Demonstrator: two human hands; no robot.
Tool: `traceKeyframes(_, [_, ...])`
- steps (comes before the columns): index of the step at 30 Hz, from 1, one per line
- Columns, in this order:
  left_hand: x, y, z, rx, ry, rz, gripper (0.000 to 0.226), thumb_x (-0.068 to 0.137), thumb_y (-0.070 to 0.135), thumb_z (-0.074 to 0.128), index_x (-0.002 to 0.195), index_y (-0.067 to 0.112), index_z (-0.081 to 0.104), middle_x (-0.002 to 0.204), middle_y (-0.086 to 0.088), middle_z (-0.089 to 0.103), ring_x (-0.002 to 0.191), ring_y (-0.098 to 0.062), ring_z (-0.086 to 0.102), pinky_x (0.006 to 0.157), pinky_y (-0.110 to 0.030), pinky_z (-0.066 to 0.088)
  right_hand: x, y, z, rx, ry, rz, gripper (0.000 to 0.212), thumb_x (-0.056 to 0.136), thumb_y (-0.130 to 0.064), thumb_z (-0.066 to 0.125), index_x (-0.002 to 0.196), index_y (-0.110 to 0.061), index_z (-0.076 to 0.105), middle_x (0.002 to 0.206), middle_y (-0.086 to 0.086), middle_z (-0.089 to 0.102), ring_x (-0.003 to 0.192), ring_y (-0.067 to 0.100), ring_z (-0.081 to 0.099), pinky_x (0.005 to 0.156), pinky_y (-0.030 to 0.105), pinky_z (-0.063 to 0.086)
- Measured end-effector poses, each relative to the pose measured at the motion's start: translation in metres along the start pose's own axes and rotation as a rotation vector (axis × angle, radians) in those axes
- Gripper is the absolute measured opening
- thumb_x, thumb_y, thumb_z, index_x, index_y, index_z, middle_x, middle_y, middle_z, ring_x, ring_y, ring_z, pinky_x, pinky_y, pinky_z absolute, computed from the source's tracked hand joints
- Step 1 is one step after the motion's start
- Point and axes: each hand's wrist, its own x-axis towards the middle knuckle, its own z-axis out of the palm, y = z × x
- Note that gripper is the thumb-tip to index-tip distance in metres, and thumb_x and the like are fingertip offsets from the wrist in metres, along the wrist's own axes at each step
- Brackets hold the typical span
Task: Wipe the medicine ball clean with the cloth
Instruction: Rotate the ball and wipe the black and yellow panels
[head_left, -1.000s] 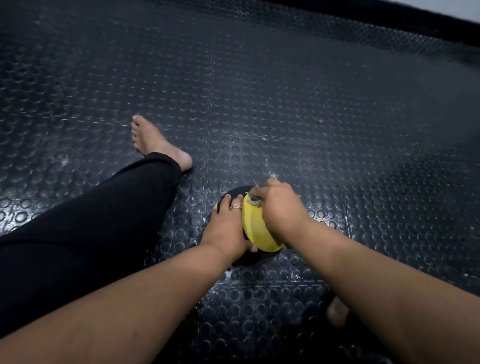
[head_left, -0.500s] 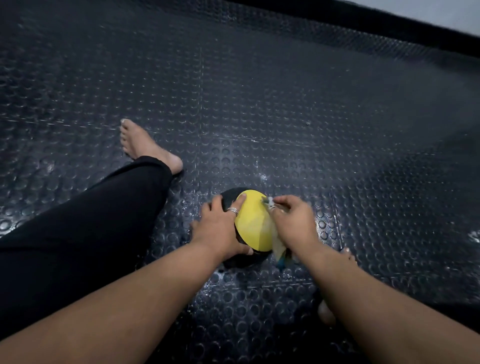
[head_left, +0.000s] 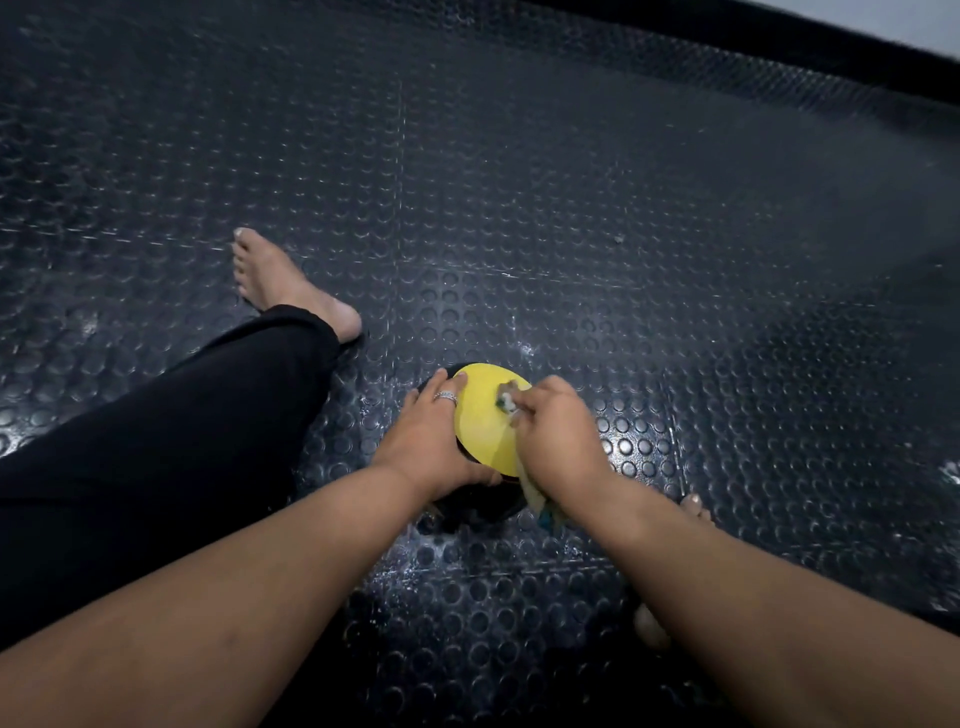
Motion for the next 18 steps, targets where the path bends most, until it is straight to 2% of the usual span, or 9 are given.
traceKeyframes(2, [0.001,0.0,0.0,0.0,0.006,0.004,0.131,0.056,0.045,0.091,0.156,0.026,0.009,0.164,0.008,0.001,0.15,-0.021,0.006,0.12,-0.042,0.02,-0.004,-0.003,0.004,0.02,0.029,-0.048,0.031,0.092,-0.003,0.048,0.115,-0.01,0.067,0.098,0.004,0.051,0.093,0.021,0.053,0.084,0.022,0.04])
traceKeyframes(4, [0.0,0.003,0.0,0.011,0.013,0.016,0.129,0.058,0.047,0.09,0.156,0.026,0.009,0.164,0.008,0.002,0.15,-0.021,0.006,0.12,-0.042,0.02,0.006,0.001,0.001,0.026,0.045,0.057,0.032,0.092,-0.002,0.046,0.114,-0.01,0.067,0.101,0.003,0.052,0.095,0.021,0.053,0.08,0.019,0.036])
traceKeyframes(7, [0.001,0.007,0.0,0.038,0.019,0.027,0.128,0.059,0.048,0.089,0.156,0.026,0.009,0.164,0.007,0.003,0.15,-0.023,0.006,0.121,-0.041,0.018,0.024,0.005,-0.003,0.002,0.043,0.242,0.034,0.091,-0.002,0.044,0.115,-0.009,0.066,0.117,0.009,0.055,0.102,0.026,0.054,0.074,0.021,0.036])
traceKeyframes(9, [0.001,0.007,0.0,0.04,0.018,0.025,0.128,0.059,0.048,0.089,0.156,0.025,0.009,0.164,0.007,0.002,0.15,-0.023,0.005,0.12,-0.04,0.017,0.025,-0.001,-0.003,-0.001,0.036,0.287,0.036,0.09,0.0,0.042,0.117,-0.011,0.064,0.119,0.008,0.053,0.099,0.023,0.053,0.071,0.019,0.033])
traceKeyframes(14, [-0.003,0.003,0.0,0.041,0.01,0.003,0.129,0.058,0.044,0.091,0.156,0.025,0.009,0.164,0.006,0.002,0.15,-0.022,0.007,0.118,-0.041,0.022,-0.007,-0.006,0.007,-0.075,0.048,-0.019,0.035,0.09,0.001,0.044,0.116,-0.009,0.066,0.092,0.002,0.044,0.092,0.027,0.053,0.076,0.025,0.039])
traceKeyframes(16, [-0.005,0.006,0.001,0.066,-0.001,0.009,0.128,0.06,0.045,0.09,0.156,0.025,0.008,0.164,0.007,0.0,0.15,-0.024,0.005,0.118,-0.043,0.022,-0.004,-0.001,0.005,-0.053,0.055,-0.009,0.034,0.09,0.001,0.045,0.114,-0.008,0.067,0.094,0.002,0.046,0.092,0.026,0.053,0.079,0.026,0.041])
traceKeyframes(18, [-0.005,0.01,0.001,0.092,0.0,0.011,0.126,0.062,0.047,0.088,0.156,0.027,0.006,0.164,0.009,-0.002,0.15,-0.025,0.002,0.117,-0.045,0.022,0.009,0.004,-0.001,-0.038,0.041,0.106,0.032,0.09,0.0,0.044,0.111,-0.006,0.068,0.102,0.007,0.052,0.095,0.026,0.054,0.079,0.024,0.039])
